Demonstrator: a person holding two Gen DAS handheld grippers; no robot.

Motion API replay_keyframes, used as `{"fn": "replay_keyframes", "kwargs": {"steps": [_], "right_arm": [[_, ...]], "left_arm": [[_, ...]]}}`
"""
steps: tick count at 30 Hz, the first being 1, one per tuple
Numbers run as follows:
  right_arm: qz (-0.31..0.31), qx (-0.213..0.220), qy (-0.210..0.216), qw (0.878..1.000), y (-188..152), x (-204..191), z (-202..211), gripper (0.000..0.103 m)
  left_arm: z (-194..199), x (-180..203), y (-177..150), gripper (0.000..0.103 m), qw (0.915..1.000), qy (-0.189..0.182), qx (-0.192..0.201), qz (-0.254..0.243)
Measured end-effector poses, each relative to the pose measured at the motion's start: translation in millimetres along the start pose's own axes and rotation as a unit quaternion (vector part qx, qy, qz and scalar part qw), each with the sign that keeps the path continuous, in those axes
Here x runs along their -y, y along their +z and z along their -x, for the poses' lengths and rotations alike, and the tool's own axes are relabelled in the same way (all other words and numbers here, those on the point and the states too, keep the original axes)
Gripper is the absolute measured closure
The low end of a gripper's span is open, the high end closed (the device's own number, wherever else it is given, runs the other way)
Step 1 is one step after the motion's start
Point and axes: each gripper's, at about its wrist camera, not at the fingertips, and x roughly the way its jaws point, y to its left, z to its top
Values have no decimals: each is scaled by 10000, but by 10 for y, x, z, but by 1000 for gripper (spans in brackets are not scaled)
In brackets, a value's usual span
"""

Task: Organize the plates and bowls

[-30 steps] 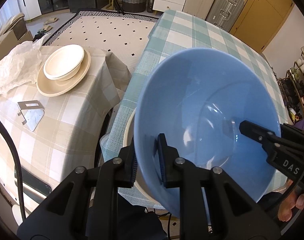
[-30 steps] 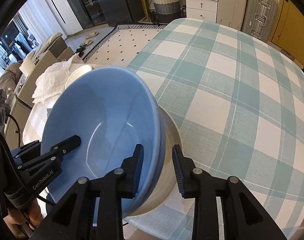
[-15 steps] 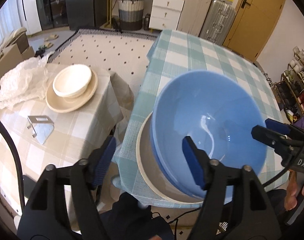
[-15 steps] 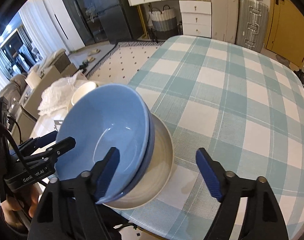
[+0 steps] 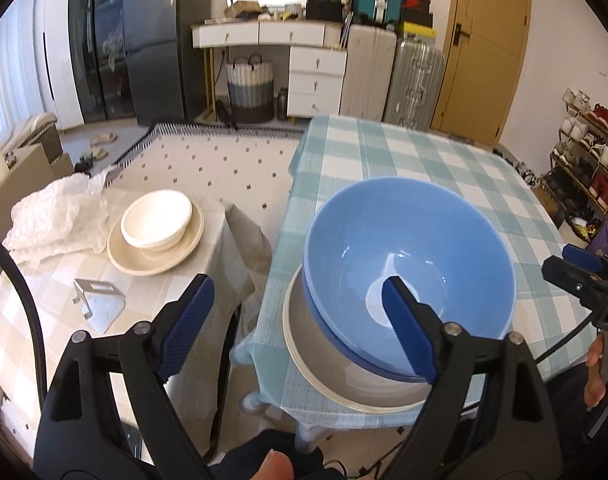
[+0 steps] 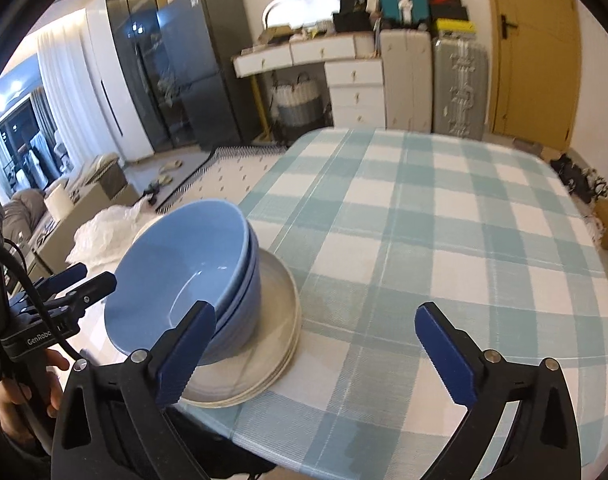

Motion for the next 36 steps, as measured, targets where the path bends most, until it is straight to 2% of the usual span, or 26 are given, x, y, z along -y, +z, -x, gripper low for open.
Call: {"fn": "replay_keyframes", "kwargs": {"steps": [2,3,4,5,15,22,36], "right_arm": [[32,157,-89,9998,-57,5,55,1],[43,252,-125,9996,-86,8,79,1],[52,317,-133,9994,-107,8,96,1],[58,380,-134,9992,-128,10,108,1],[36,877,-341,9956,-295,59,162,1],[198,1391,-529,9887,-412,9,256,0],[300,1700,-651,9828,-476,-32,199,0]], "left_arm": [[33,-20,-41,16,9999,23,150,-21],[44,-26,-57,12,9997,25,222,-41],[49,-33,-70,3,9996,44,275,-51],[57,-35,-86,2,9993,78,350,-78],[67,-66,-194,2,9962,99,864,-100],[159,-14,-279,2,9914,199,1269,-230],[155,51,-374,2,9910,128,1296,-307]]}}
